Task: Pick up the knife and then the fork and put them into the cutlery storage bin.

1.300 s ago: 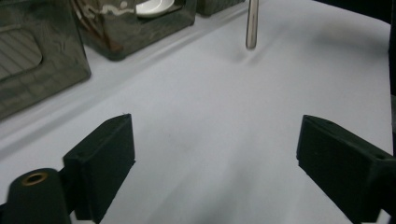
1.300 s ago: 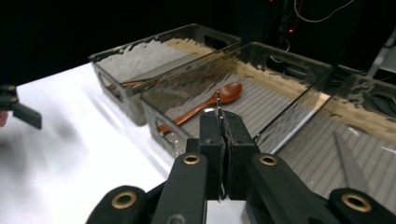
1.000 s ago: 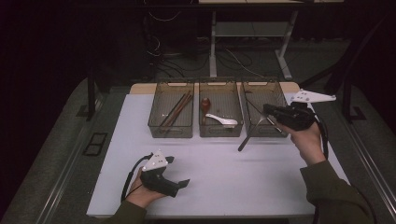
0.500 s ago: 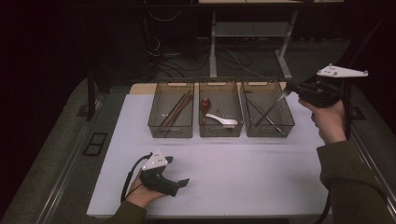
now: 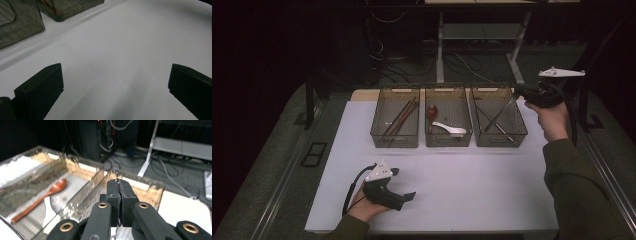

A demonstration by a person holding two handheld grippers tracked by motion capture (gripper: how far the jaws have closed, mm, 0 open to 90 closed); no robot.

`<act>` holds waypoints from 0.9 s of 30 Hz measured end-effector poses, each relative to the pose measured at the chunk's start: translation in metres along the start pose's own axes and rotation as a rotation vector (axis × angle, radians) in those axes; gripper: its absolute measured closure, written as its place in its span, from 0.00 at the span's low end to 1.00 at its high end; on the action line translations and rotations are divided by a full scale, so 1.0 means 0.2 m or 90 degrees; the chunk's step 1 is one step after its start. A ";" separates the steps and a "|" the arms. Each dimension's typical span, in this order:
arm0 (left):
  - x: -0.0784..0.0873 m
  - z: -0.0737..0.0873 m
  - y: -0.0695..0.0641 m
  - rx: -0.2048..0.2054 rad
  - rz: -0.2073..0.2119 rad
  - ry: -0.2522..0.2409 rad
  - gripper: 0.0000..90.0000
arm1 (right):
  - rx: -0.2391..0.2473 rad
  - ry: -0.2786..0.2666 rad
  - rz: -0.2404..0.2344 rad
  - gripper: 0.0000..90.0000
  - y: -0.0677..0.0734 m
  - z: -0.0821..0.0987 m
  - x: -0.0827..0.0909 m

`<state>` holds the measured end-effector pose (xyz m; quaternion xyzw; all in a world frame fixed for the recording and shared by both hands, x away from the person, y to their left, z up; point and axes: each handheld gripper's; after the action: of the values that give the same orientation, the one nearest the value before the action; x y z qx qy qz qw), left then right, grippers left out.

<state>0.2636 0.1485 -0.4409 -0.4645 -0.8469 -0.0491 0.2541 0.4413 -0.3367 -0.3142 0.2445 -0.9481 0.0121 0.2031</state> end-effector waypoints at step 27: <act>0.00 0.02 0.00 0.003 0.002 0.009 0.00 | -0.013 0.127 0.026 0.70 -0.12 0.27 -0.24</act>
<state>0.2615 0.1499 -0.4434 -0.4647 -0.8445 -0.0501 0.2614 0.4701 -0.3419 -0.3854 0.2202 -0.9280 0.0308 0.2991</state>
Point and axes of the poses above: each handheld gripper's, and its own axes: x roughly backward along the jaws, z roughly out of its underside, y roughly to its left, and after that the axes turned 4 degrees about -y, right-handed
